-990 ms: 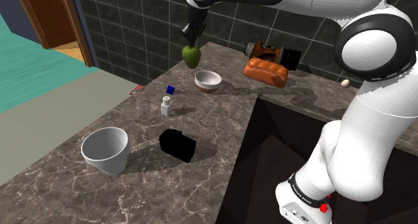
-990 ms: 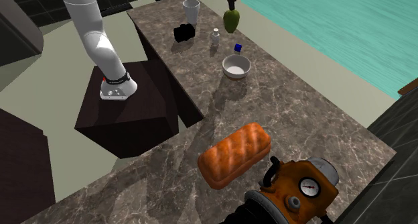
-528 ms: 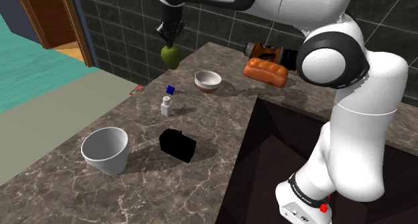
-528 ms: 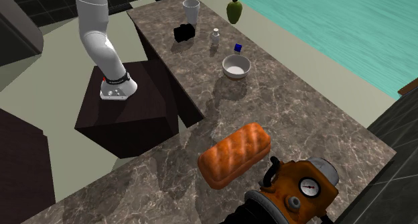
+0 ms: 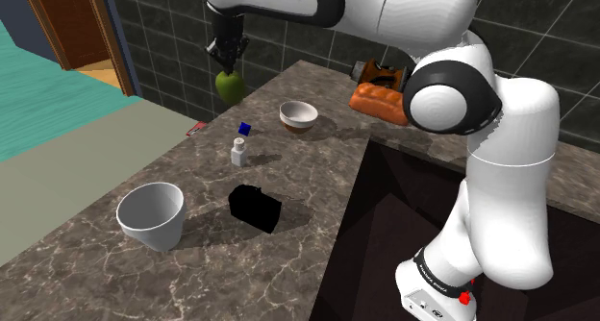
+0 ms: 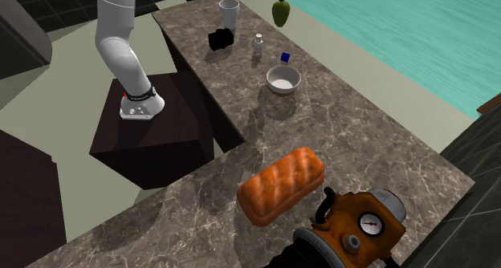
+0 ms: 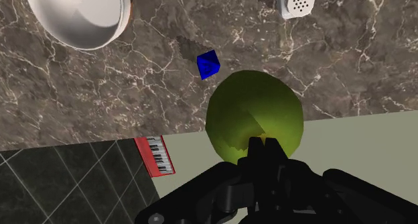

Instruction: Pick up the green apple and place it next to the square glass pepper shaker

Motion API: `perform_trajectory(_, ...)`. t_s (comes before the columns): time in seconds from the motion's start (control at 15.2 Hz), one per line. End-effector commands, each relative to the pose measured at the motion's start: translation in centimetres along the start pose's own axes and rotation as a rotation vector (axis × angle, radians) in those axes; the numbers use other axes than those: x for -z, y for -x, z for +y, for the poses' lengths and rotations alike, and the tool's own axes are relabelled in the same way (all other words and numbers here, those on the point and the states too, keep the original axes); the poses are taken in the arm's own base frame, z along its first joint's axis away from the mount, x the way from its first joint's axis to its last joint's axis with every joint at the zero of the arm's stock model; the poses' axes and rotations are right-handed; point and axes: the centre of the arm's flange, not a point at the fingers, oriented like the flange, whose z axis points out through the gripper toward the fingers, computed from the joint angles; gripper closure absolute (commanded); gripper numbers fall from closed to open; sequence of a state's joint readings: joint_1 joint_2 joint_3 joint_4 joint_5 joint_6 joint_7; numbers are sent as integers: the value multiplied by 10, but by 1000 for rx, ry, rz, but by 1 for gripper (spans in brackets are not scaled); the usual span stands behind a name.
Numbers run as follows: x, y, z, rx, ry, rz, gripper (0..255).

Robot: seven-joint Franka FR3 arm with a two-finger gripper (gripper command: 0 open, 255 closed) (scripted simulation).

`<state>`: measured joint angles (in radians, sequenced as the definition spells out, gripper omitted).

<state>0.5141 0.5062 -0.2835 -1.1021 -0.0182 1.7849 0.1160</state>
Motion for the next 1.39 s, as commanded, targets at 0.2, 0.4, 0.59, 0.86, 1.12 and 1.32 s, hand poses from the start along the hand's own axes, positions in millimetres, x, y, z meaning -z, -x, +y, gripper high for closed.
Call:
perform_trajectory(0.2, -26, 5, -4, 0, 0, 1, 255)
perform_trajectory(0.4, -42, 9, -6, 0, 0, 1, 255)
perform_trajectory(0.59, -57, 12, -8, 0, 0, 1, 255)
perform_trajectory(0.86, -78, 16, -11, 0, 0, 1, 255)
perform_trajectory(1.12, -98, 21, -14, 0, 0, 1, 255)
perform_trajectory(1.32, -113, 24, -16, 0, 0, 1, 255)
